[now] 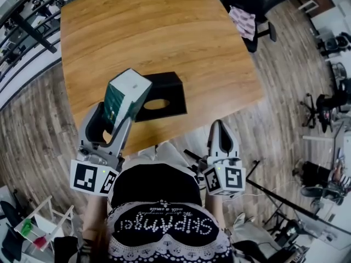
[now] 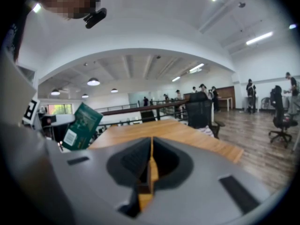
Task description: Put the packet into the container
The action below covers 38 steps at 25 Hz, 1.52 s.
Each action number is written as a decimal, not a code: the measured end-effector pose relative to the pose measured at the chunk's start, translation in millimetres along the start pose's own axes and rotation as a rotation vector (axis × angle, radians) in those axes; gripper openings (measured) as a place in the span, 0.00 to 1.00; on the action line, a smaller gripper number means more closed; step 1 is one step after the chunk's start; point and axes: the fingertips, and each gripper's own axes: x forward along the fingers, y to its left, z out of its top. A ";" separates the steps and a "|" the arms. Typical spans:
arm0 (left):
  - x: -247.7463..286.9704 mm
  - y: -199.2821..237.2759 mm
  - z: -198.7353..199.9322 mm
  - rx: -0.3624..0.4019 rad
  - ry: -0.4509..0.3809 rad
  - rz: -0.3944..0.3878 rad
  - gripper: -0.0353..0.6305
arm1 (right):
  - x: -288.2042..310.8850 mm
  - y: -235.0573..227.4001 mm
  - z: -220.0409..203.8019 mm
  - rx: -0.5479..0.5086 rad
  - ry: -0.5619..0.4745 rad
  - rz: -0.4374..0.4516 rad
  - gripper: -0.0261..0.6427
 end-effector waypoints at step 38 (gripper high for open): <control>-0.3 3.6 15.6 0.075 -0.011 0.091 0.54 | 34.8 -25.1 30.3 -0.019 -0.041 0.081 0.09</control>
